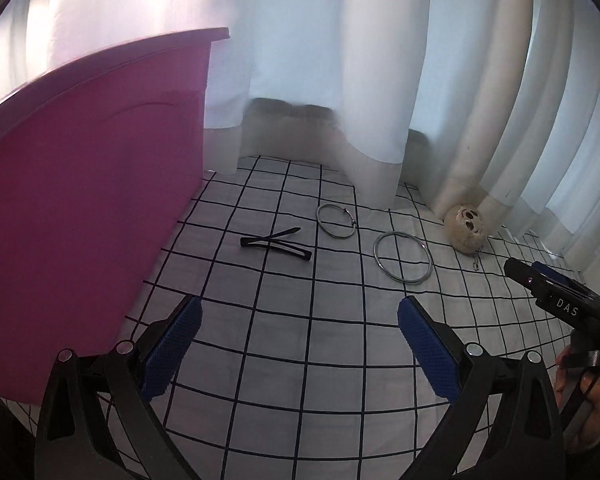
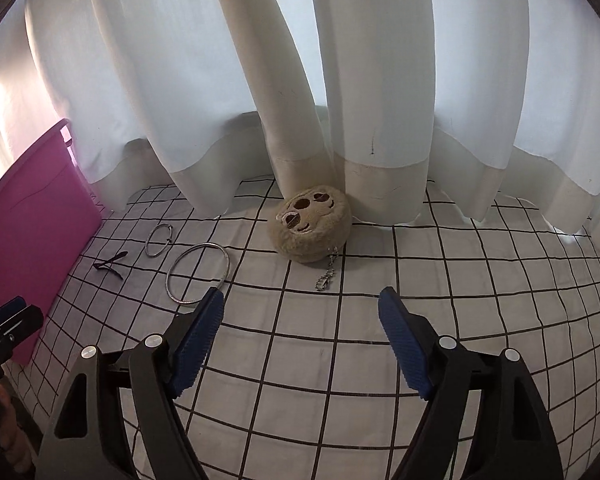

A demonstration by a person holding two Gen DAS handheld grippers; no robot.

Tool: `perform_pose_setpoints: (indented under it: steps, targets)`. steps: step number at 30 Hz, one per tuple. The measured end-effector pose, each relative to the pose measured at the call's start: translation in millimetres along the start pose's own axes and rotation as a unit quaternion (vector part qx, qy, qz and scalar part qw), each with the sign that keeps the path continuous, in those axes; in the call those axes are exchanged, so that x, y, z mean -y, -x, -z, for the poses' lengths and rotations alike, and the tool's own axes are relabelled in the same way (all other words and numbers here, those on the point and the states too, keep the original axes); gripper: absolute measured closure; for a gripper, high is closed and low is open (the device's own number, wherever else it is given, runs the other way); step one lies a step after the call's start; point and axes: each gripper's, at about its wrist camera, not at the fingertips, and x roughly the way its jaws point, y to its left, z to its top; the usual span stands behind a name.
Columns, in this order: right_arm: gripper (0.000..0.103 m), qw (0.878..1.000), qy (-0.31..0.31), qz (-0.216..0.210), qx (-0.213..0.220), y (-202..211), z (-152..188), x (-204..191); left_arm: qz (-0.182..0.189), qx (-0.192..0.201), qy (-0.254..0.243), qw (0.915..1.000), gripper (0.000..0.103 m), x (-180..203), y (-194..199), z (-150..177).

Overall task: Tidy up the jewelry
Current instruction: 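Move the right tool toward the plush keychain while the left tool approaches the black hair clips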

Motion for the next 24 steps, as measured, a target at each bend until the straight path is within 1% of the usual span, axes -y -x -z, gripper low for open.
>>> perform_pose_setpoints:
  steps: [2,4,7,10,16,24]
  targets:
    - [0.027,1.0,0.006,0.005,-0.012,-15.3,-7.8,-2.4,-0.013,-0.002,-0.007,0.9999,0.006,1.0,-9.4,-2.5]
    - [0.027,1.0,0.002,0.0,-0.02,-28.5,-14.4,-2.1,-0.017,-0.008,-0.011,0.9998,0.006,1.5,-19.9,-6.3]
    - [0.027,0.999,-0.007,0.005,-0.032,-45.2,-22.3,1.1,-0.027,-0.014,-0.014,0.9994,0.006,2.5,-34.2,-11.2]
    - [0.027,0.999,-0.013,0.011,-0.037,-54.7,-28.6,2.3,-0.04,-0.015,-0.018,0.9989,0.006,1.9,-47.5,-15.4]
    - [0.027,0.999,-0.018,0.015,-0.043,-70.3,-33.3,2.6,-0.057,-0.034,-0.02,0.9976,0.006,-6.2,-71.8,-20.8]
    - [0.027,0.998,-0.024,0.018,-0.057,-88.0,-37.8,3.0,-0.066,-0.064,-0.004,0.9958,0.006,-13.3,-105.7,-33.3]
